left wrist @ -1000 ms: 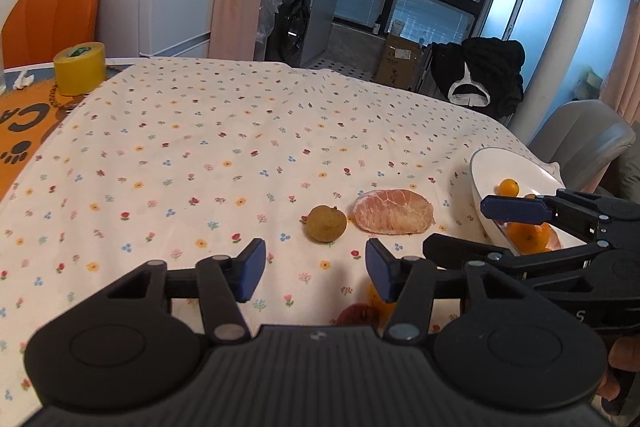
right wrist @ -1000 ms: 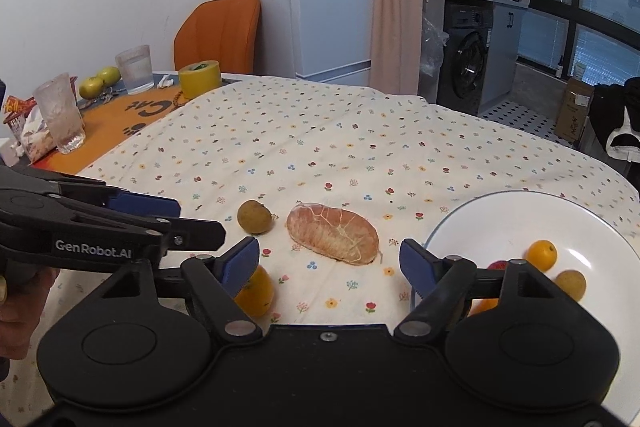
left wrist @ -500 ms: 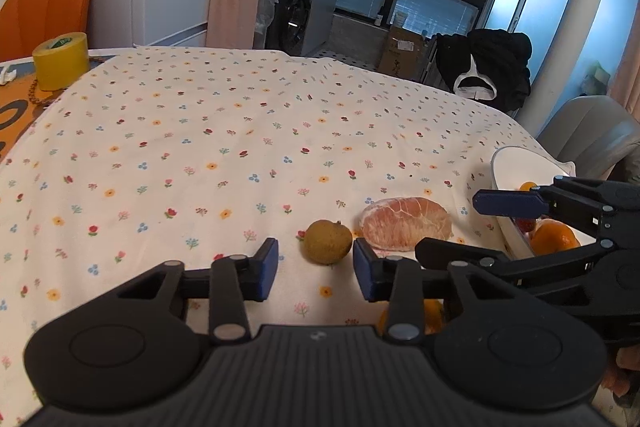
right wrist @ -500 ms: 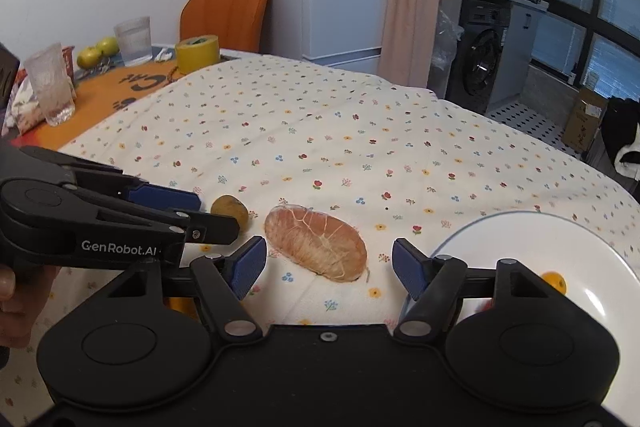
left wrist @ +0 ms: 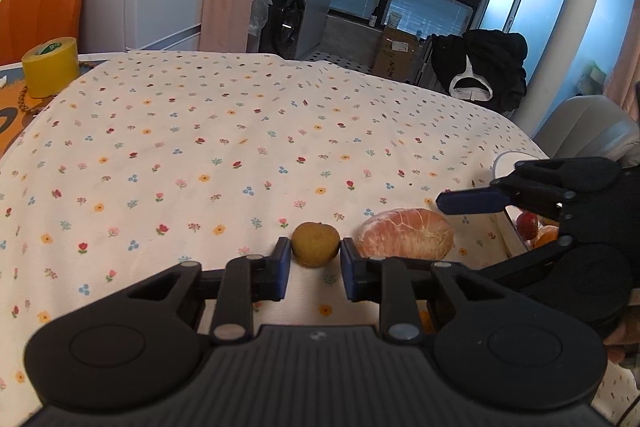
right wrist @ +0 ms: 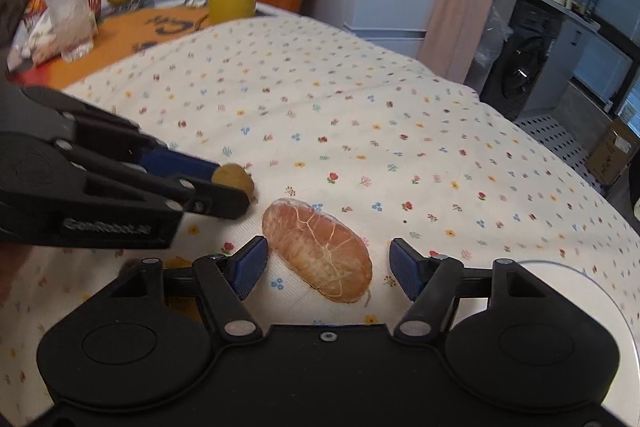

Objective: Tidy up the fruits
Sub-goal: 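Grasp the olive-brown fruit with the left tool while the right tool grasps a pomelo segment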

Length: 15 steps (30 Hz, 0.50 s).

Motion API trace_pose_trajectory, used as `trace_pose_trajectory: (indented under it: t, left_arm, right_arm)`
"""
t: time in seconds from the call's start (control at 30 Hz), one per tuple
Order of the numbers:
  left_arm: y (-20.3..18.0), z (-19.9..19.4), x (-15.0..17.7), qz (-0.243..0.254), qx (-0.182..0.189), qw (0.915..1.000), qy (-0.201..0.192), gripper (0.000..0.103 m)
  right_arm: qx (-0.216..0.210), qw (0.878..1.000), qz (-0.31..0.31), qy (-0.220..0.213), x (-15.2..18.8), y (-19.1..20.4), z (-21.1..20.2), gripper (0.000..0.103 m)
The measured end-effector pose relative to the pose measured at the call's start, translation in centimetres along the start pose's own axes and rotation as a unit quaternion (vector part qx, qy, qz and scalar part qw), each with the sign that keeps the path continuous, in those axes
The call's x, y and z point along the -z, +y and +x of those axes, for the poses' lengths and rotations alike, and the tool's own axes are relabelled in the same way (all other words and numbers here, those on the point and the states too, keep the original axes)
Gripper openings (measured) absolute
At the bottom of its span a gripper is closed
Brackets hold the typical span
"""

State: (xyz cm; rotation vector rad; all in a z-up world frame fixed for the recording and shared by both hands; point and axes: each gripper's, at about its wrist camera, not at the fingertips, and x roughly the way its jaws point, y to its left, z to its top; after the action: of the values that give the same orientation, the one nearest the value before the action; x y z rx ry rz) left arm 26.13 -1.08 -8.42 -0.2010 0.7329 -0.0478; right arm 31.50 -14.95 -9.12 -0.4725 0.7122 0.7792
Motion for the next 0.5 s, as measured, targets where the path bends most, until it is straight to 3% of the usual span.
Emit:
trace_pose_trajectory:
  t: [0.07,0.17,0.5]
  left_arm:
    - [0.2,-0.3,-0.1,-0.001,-0.002,1.0,-0.002,0.025]
    - [0.5,-0.7,-0.2,-0.002,-0.006,1.0,-0.006,0.025]
    - [0.9,-1.9,0.0,-0.006,-0.011,0.9999,-0.011,0.025]
  right_arm:
    - [-0.012,1.0,0.006,0.005,-0.2,-0.1,0.3,0.056]
    - [-0.017,1.0,0.009,0.008,-0.5,-0.1,0.5,0.052]
    - [-0.022,0.999,0.042,0.01,-0.9,-0.4,1.1,0.049]
